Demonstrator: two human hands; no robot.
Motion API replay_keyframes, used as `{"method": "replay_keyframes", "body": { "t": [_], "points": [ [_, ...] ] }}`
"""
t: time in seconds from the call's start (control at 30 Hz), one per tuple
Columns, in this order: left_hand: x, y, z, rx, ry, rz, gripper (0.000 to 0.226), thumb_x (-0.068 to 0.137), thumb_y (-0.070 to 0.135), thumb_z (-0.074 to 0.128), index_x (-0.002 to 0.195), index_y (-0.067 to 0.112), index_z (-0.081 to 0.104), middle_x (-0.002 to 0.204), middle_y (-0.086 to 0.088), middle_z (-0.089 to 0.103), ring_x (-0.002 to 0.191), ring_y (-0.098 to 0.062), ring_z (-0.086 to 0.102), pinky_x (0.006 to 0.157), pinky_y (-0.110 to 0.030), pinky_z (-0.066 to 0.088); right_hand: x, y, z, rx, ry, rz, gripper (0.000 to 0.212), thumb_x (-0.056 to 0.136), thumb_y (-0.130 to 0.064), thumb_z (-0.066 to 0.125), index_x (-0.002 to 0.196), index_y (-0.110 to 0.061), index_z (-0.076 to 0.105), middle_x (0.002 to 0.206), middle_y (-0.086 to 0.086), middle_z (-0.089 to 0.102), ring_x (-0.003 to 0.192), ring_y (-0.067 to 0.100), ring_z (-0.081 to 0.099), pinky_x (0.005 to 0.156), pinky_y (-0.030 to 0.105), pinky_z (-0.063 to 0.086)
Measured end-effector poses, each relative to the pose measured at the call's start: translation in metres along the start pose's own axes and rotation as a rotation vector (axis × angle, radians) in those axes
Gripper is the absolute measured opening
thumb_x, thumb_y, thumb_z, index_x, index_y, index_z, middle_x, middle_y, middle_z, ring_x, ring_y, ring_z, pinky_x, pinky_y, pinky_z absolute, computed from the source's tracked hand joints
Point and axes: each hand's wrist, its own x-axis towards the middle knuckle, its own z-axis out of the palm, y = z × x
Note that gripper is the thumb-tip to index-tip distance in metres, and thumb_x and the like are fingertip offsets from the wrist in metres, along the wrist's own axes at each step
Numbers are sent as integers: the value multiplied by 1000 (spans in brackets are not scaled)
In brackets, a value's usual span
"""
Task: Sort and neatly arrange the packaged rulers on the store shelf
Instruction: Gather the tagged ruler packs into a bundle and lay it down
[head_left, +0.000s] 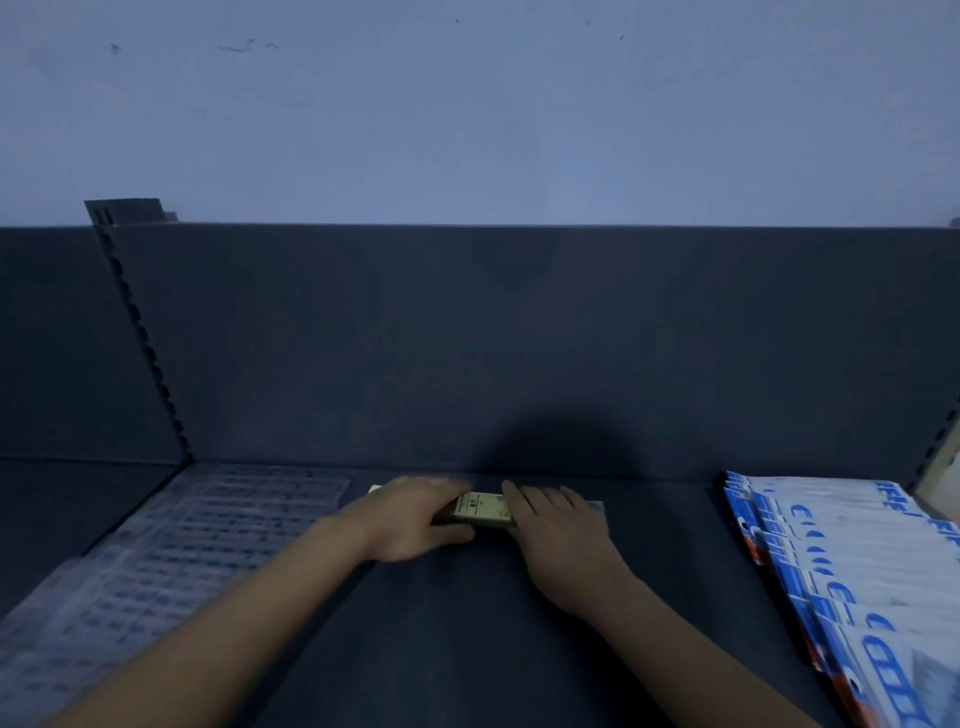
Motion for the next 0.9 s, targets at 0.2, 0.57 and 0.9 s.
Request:
{"method": "replay_keyframes", "body": {
  "t": [0.2,0.57,0.9],
  "points": [
    [-12,14,21,184,163,-106,101,77,86,16,155,23,4,162,5,-1,148,-11,-4,119,-32,-10,-6,-4,2,47,4,-2,72,95,-60,19,152,-16,9,157,1,21,143,18,18,119,41,4],
    [-6,7,17,256,143,-2,42,101,45,32,138,25,34,126,1,43,114,-18,41,100,-31,30,1,7,-8,17,-58,-61,48,101,-36,29,146,-19,24,141,1,41,122,21,42,101,37,31],
    [-6,12,20,225,162,-6,54,101,50,30,146,21,26,137,3,40,121,-17,39,107,-29,25,-5,0,-1,-2,15,-24,59,99,-49,21,149,-18,17,146,-3,35,127,16,36,109,34,20]
  ]
}}
